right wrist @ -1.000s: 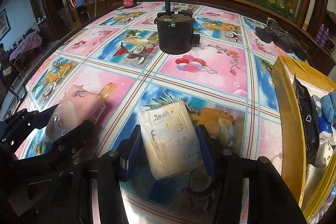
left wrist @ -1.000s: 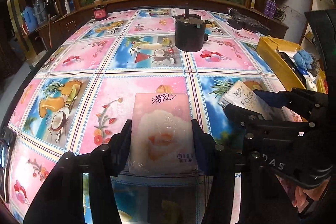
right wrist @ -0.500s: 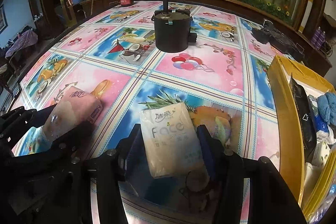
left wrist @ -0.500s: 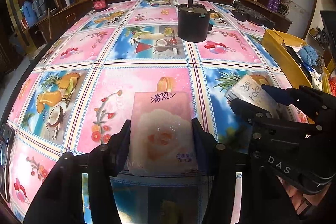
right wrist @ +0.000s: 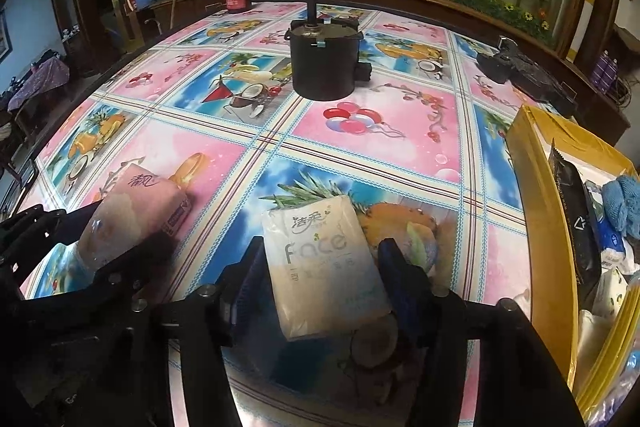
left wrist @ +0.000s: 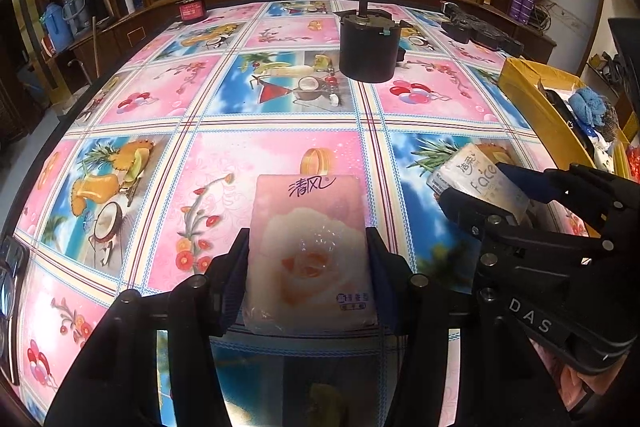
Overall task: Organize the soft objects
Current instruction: 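Lift and carry both tissue packs with both grippers toward the yellow box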
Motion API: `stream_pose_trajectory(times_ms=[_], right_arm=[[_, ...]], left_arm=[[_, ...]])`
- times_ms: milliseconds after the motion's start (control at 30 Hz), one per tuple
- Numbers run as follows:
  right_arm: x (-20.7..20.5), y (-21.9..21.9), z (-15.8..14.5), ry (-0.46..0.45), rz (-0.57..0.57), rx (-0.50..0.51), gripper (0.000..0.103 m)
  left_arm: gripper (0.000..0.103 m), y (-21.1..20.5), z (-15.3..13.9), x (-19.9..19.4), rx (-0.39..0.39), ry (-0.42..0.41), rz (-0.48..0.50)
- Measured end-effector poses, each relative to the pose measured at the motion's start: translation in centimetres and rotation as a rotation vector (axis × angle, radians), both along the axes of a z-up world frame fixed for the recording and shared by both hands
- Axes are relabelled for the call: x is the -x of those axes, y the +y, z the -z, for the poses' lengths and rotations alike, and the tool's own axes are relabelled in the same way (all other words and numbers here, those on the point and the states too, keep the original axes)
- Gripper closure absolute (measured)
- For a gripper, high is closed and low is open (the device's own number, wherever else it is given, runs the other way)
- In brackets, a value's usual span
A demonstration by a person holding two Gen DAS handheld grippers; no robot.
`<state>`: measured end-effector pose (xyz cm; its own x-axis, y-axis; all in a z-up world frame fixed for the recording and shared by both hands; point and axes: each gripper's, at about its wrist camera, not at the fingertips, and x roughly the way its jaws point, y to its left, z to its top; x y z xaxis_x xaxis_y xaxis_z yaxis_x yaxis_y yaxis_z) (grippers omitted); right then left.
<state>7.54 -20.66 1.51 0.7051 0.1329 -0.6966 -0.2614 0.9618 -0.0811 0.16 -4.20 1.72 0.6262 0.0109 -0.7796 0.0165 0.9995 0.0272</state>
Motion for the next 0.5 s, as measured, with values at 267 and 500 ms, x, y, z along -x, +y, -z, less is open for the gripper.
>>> stream_pose_trajectory(times_ms=[267, 500], right_arm=[[0.2, -0.1, -0.3, 0.001, -0.011, -0.028, 0.056], [0.5, -1.9, -1.5, -0.035, 0.036, -0.103, 0.056]], left_arm=[[0.051, 0.6, -0.7, 0.6, 0.046, -0.053, -0.015], [0.051, 0.4, -1.6, 1.2, 0.086, -0.107, 0.005]])
